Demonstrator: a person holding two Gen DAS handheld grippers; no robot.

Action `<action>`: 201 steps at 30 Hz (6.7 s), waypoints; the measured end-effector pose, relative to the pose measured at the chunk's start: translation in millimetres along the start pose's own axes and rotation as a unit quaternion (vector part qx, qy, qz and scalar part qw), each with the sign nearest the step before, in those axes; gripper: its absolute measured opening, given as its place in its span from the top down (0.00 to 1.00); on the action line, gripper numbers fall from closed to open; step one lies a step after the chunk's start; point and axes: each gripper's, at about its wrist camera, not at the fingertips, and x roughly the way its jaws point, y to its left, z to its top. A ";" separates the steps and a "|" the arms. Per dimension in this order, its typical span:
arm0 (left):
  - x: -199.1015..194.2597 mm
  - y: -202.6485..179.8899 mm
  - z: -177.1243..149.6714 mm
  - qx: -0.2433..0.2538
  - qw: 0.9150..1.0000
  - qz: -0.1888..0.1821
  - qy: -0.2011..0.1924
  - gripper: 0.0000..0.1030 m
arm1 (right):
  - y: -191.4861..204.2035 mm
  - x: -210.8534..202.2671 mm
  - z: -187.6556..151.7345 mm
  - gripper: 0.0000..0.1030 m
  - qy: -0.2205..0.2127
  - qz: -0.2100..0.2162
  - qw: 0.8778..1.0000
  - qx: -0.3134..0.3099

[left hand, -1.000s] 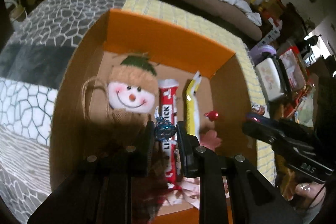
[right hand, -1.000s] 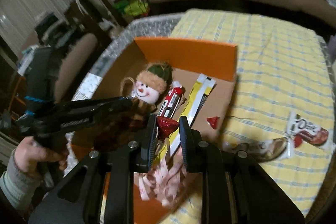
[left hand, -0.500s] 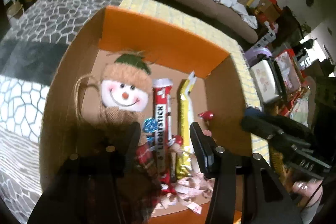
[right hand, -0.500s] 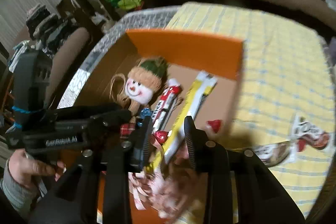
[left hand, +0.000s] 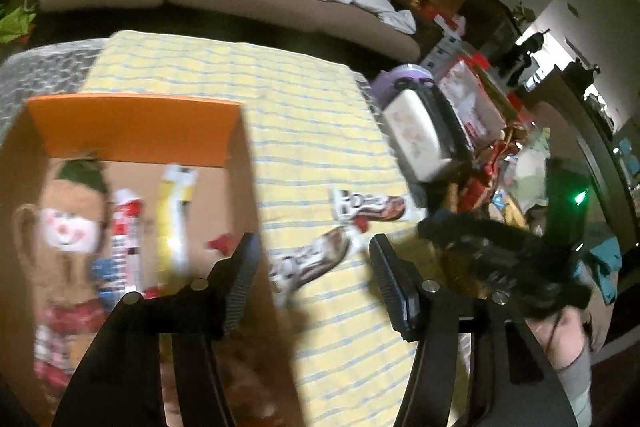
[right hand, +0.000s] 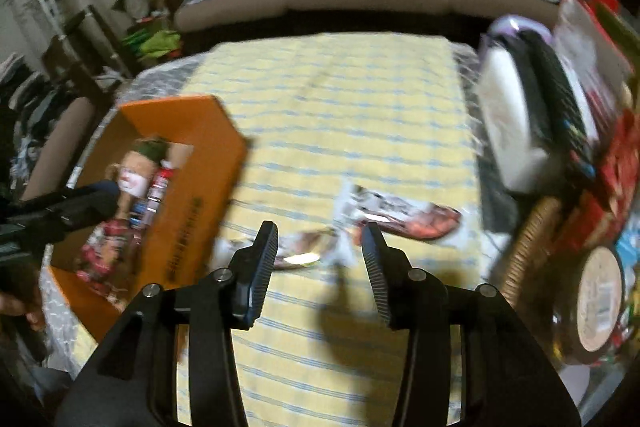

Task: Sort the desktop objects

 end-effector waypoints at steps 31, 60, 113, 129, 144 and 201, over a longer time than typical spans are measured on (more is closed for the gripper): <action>65.3 -44.5 -9.9 0.042 0.999 0.010 0.024 0.36 | -46.7 73.7 -8.0 0.80 0.001 0.059 0.995 0.085; -103.9 -0.6 -30.5 0.195 0.971 -0.011 -0.140 0.60 | 119.3 -5.0 35.1 0.79 0.031 0.368 0.925 0.094; -35.8 -42.5 -20.5 0.251 0.968 0.022 -0.007 0.12 | 7.8 -42.5 33.0 0.17 0.009 0.052 0.999 -0.002; 144.5 -87.9 -19.2 0.421 0.870 0.102 0.236 0.27 | -62.5 -17.3 43.6 0.27 0.030 0.018 0.998 -0.050; 183.9 -83.1 -29.6 0.423 0.834 0.138 0.325 0.40 | -70.2 -8.5 32.3 0.29 0.031 0.037 0.998 -0.045; 5.1 119.1 10.9 0.030 0.995 0.048 0.086 0.63 | 181.9 151.0 69.1 0.88 0.118 0.237 0.964 0.017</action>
